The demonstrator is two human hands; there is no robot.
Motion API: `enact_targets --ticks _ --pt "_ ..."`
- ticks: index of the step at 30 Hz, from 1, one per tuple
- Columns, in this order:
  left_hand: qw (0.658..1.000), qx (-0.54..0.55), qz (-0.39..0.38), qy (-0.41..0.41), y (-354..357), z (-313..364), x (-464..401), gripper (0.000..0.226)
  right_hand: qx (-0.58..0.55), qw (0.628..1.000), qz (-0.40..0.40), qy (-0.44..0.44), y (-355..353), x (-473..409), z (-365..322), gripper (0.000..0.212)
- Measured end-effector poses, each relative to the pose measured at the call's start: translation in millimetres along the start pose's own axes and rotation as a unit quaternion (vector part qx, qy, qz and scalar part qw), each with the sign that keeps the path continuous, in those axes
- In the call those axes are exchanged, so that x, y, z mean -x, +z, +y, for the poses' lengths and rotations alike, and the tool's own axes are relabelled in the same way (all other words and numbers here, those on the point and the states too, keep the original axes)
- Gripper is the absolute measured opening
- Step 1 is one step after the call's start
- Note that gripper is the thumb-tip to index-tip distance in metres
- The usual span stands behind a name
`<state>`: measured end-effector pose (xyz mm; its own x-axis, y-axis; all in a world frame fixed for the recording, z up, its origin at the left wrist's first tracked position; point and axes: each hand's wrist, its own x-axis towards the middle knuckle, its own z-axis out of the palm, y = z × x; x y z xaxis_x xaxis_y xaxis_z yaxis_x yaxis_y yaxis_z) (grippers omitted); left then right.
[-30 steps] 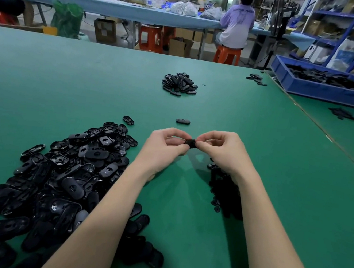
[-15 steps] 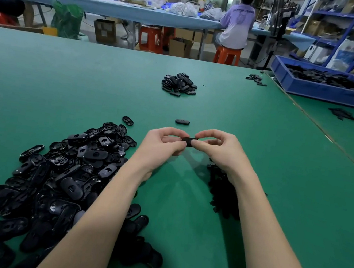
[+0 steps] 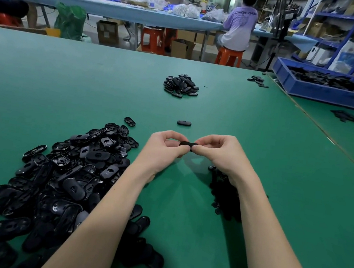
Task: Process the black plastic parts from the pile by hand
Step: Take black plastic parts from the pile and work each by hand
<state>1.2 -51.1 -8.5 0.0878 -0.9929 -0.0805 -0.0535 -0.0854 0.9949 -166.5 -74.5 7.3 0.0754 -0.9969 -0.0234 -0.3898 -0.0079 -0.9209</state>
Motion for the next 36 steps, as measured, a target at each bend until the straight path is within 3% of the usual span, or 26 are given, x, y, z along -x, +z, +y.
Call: enact_targets --ticks 16,23,27,36 --pt "0.997 -0.058 0.040 0.013 4 -6 -5 0.010 0.075 0.995 0.050 -0.037 13 -4 6 0.017" --pt "0.998 0.003 0.057 0.024 1 -5 -5 0.011 0.156 0.976 0.050 -0.143 12 -3 9 0.021" --pt "0.996 0.020 0.084 0.025 0 -6 -8 0.015 0.193 0.970 0.083 -0.126 16 -6 10 0.016" --pt "0.986 -0.105 0.124 0.042 -1 -11 -12 0.005 0.222 0.970 0.093 -0.030 25 -62 -5 0.017"
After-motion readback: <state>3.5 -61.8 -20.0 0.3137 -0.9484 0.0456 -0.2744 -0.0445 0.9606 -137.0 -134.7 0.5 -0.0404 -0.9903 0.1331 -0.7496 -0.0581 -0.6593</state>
